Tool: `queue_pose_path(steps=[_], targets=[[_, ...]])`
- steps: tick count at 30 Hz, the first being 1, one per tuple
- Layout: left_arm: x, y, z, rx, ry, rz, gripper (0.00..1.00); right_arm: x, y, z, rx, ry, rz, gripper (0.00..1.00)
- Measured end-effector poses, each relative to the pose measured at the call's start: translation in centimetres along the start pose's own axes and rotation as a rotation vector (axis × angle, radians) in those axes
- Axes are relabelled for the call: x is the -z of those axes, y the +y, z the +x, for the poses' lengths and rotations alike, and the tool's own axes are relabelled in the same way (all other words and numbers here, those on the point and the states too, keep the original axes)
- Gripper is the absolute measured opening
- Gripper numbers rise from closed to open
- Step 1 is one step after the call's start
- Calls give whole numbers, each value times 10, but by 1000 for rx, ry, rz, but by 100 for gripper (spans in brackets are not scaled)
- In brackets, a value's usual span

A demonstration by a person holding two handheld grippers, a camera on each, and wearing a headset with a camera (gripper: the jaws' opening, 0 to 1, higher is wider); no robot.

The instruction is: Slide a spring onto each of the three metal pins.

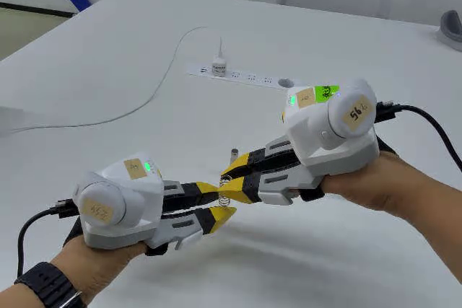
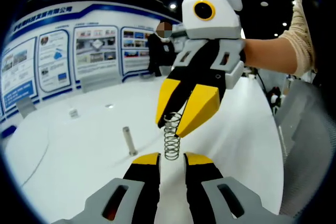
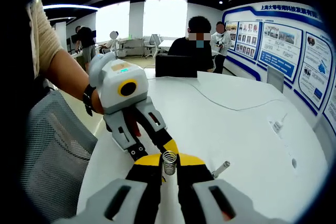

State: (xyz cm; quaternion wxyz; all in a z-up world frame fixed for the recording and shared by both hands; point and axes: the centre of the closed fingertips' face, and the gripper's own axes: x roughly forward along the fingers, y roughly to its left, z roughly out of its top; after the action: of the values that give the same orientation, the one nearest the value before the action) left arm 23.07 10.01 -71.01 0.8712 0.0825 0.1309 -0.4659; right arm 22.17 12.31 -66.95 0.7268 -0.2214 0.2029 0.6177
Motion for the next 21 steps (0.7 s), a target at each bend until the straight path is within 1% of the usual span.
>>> queue_pose_path(steps=[6, 13, 18, 20, 21], targets=[[1, 8, -2, -25, -2, -13, 24, -3, -6, -2, 17, -10, 7, 12], [4, 16, -5, -57, 2, -31, 31, -8, -19, -10, 58, -29, 16, 12], [6, 21, -7, -75, 5, -43, 35, -13, -35, -17, 116, -49, 27, 12], [6, 23, -8, -80, 6, -48, 37, -16, -43, -20, 149, -60, 46, 12], [6, 23, -8, -83, 5, -50, 37, -15, -49, -21, 177, -57, 66, 12]])
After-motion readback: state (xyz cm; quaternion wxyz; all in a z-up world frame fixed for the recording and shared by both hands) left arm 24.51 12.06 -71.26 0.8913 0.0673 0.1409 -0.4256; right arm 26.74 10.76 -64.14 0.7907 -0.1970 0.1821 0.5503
